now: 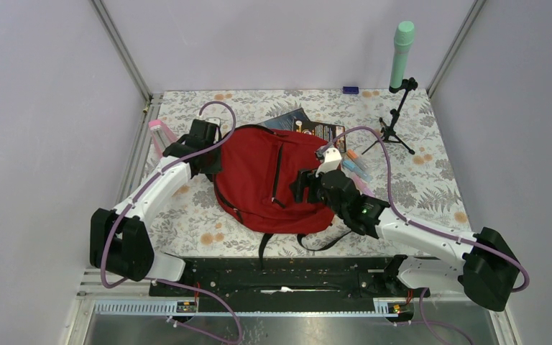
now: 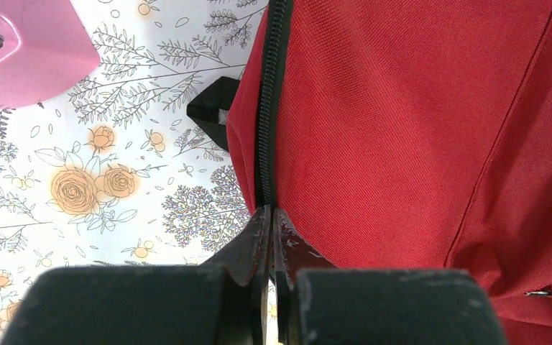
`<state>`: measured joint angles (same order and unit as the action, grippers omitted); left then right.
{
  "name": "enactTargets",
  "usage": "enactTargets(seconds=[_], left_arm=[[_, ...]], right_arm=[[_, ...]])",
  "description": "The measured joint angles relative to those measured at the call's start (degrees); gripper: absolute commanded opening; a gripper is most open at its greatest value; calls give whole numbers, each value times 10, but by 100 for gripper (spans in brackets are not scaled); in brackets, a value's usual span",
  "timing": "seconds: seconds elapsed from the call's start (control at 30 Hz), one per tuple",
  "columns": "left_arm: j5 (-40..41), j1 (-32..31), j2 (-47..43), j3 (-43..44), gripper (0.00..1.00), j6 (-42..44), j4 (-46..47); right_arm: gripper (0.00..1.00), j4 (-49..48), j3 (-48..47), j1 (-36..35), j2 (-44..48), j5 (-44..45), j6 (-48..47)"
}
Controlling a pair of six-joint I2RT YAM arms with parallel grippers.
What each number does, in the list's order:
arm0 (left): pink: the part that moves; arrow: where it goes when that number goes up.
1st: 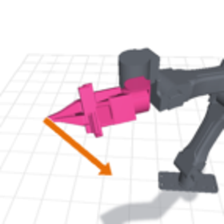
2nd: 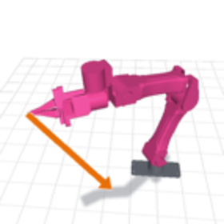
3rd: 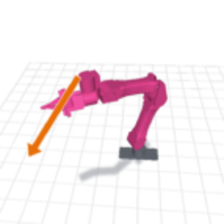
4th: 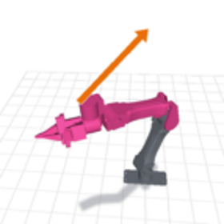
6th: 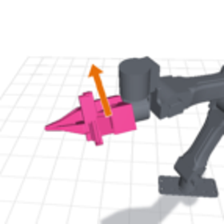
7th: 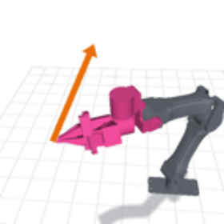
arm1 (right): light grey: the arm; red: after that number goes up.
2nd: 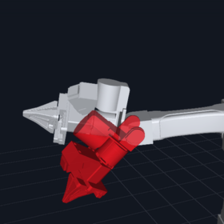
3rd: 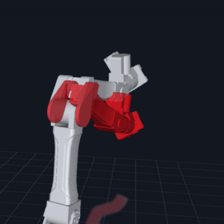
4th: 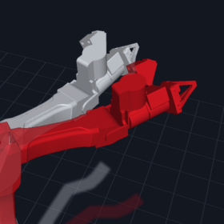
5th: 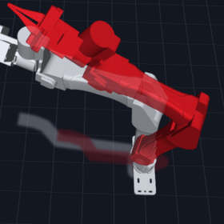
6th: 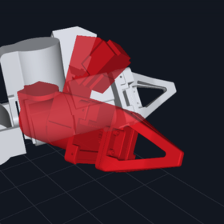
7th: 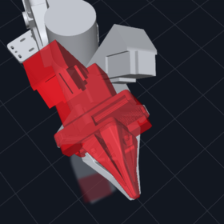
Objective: Pack the student bag
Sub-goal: Adjust the student bag at the center of the board.
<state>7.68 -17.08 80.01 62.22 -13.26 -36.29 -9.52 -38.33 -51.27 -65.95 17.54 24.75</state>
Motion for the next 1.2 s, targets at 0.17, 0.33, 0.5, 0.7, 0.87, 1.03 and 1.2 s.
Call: enactTargets(seconds=[0.17, 0.33, 0.5, 0.7, 0.87, 1.03, 1.2], left_arm=[[-2, -20, -21, -11, 0, 14, 15], [-17, -76, -83, -30, 0, 35, 44], [-62, -119, -131, -46, 0, 62, 78], [-92, -154, -136, -63, 0, 87, 87], [-99, -170, -136, -65, 0, 94, 90], [-98, -177, -136, -65, 0, 96, 90], [-90, -181, -136, -66, 0, 99, 88]], right_arm=[[78, 3, 0, 0, 5, 0, 2], [80, 7, 0, 0, 11, 0, 2], [81, 2, -28, 0, -23, -3, 4], [81, -17, -111, 0, -105, -14, 39], [76, -16, -212, 0, -183, -36, 79], [74, -15, -292, 1, -257, -63, 115], [72, 15, -329, 7, -323, -75, 135]])
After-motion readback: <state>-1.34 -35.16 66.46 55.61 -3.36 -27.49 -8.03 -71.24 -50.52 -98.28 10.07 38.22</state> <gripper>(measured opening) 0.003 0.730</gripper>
